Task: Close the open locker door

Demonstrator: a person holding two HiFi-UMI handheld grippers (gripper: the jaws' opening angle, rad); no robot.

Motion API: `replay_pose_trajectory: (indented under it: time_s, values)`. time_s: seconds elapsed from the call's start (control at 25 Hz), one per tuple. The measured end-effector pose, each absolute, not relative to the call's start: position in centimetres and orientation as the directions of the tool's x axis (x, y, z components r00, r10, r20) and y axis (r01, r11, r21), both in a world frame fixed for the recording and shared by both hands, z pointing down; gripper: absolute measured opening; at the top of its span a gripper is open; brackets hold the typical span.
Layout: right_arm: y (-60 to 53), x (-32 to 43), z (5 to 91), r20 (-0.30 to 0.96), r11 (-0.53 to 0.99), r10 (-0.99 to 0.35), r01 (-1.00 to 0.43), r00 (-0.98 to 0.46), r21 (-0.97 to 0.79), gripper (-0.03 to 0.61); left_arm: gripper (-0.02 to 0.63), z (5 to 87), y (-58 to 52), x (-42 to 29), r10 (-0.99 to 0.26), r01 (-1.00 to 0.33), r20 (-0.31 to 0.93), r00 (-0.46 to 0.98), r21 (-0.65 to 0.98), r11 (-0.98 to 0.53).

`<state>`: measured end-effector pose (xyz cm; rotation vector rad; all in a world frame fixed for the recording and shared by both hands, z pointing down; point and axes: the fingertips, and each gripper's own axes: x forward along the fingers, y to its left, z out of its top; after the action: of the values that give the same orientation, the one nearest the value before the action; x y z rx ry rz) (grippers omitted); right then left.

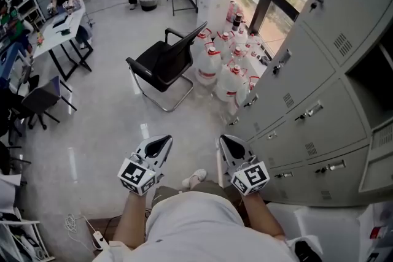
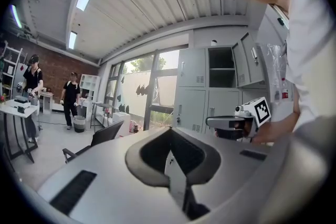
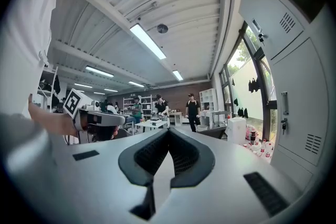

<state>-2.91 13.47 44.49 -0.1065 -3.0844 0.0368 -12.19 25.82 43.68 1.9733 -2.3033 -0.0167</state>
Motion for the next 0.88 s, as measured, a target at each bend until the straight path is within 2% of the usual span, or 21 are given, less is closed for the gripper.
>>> replay_pose_trajectory:
  time_s: [0.4, 0.88]
  values:
    - [1.6, -8.0, 48.8, 0.037, 1.0, -0.016, -0.015, -0.999, 0.007, 0.009, 0.002, 47.7, 11.2, -18.5, -0.998, -0.998, 0.058, -0.038, 0.057, 0.041]
    - [-8.2, -7.2, 48.5, 0.039, 0.977, -0.209, -0.21, -0.977, -0.029, 0.009, 0.003, 47.5, -2.6, -18.1, -0.977, -0.977, 0.044, 0.208, 0.058, -0.205]
